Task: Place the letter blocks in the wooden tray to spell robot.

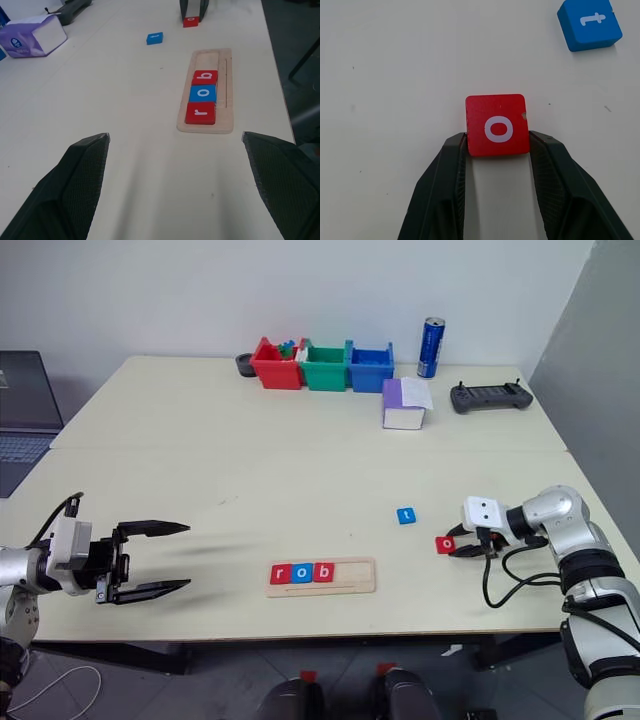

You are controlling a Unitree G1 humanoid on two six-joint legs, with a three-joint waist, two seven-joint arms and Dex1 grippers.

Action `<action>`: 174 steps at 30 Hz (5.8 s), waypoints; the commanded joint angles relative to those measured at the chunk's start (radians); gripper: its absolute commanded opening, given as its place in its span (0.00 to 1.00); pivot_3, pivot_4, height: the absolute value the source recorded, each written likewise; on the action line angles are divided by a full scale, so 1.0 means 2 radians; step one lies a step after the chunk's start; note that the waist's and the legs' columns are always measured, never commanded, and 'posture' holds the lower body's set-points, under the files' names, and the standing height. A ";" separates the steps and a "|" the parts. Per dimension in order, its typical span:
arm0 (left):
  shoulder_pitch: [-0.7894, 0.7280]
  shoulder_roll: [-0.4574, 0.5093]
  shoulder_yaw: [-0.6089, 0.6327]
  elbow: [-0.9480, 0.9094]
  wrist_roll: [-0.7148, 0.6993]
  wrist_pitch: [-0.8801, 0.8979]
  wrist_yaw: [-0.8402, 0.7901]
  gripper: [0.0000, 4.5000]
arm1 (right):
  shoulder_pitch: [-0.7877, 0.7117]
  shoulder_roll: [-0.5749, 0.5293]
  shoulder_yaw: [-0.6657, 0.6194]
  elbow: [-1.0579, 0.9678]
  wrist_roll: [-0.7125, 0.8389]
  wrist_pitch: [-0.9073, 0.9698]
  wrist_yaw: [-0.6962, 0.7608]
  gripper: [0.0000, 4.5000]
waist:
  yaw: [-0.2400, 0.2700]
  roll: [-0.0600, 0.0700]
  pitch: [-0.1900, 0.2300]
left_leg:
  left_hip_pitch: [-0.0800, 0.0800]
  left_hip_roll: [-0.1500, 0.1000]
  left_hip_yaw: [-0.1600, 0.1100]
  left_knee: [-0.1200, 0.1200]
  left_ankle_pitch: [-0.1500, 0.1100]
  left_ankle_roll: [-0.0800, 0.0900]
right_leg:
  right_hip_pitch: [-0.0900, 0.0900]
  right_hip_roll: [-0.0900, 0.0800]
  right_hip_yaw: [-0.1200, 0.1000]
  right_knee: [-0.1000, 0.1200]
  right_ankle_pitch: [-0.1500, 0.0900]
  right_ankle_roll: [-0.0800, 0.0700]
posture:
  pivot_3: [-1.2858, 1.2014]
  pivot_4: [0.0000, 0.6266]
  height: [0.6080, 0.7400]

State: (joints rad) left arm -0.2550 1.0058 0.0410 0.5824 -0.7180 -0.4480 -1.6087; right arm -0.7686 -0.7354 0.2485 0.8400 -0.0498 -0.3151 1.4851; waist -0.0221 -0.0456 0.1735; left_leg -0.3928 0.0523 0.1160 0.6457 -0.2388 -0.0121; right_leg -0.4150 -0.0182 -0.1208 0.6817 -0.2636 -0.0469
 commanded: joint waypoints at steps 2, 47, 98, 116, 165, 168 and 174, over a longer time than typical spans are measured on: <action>-0.011 0.012 0.015 -0.004 0.001 -0.003 -0.003 1.00 | 0.021 -0.008 -0.006 -0.166 0.025 0.147 0.013 0.33 | 0.000 0.001 0.001 | -0.001 0.000 0.000 0.000 0.000 0.000 | -0.001 0.000 0.000 0.000 0.000 0.000 | 0.52 0.24 1.00; -0.014 -0.001 0.010 -0.003 0.009 -0.002 -0.003 1.00 | 0.010 0.081 0.192 -0.556 -0.006 0.549 -0.173 0.33 | 0.010 0.003 0.002 | -0.004 -0.001 -0.001 0.000 0.000 0.000 | -0.004 -0.001 -0.001 0.000 0.000 0.000 | 0.52 0.24 1.00; -0.037 -0.002 0.010 0.016 0.023 -0.008 -0.003 1.00 | -0.025 0.100 0.195 -0.573 -0.002 0.601 -0.200 0.98 | 0.009 0.002 0.001 | -0.004 -0.001 -0.001 0.000 0.000 0.000 | -0.004 -0.001 -0.001 0.000 0.000 0.000 | 0.52 0.24 1.00; -0.053 -0.005 -0.004 0.028 0.027 -0.010 -0.003 1.00 | 0.018 0.099 0.106 -0.564 0.067 0.582 -0.242 0.73 | 0.008 0.002 0.001 | -0.005 -0.001 -0.001 0.000 0.000 0.000 | -0.004 -0.001 -0.001 0.000 0.000 0.000 | 0.52 0.24 1.00; -0.021 0.010 0.011 0.005 0.018 -0.005 -0.003 1.00 | 0.052 0.078 0.012 -0.560 0.057 0.626 -0.333 0.14 | 0.010 0.002 0.001 | -0.005 -0.001 -0.001 0.000 0.000 0.000 | -0.004 -0.001 -0.001 -0.001 0.000 0.000 | 0.52 0.24 1.00; -0.017 0.010 0.013 0.007 0.017 -0.007 -0.003 1.00 | 0.095 0.080 -0.030 -0.582 0.037 0.688 -0.398 0.37 | 0.010 0.002 0.001 | -0.005 -0.001 -0.001 0.000 0.000 0.000 | -0.004 -0.001 -0.001 -0.001 0.000 -0.001 | 0.52 0.24 1.00; -0.015 0.003 0.014 0.002 0.015 -0.003 -0.003 1.00 | 0.140 0.171 -0.095 -0.624 0.009 0.805 -0.533 0.84 | 0.006 0.002 0.001 | -0.005 -0.001 -0.001 -0.001 0.000 0.000 | -0.004 -0.001 -0.001 0.000 -0.001 -0.001 | 0.52 0.24 1.00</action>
State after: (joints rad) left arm -0.2852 1.0037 0.0383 0.6032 -0.6667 -0.4490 -1.6086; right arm -0.4766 -0.4202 0.1078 -0.3362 -0.0183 1.2549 0.4853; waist -0.0098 -0.0414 0.1759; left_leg -0.4021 0.0501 0.1141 0.6440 -0.2390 -0.0123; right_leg -0.4237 -0.0199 -0.1220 0.6814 -0.2646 -0.0486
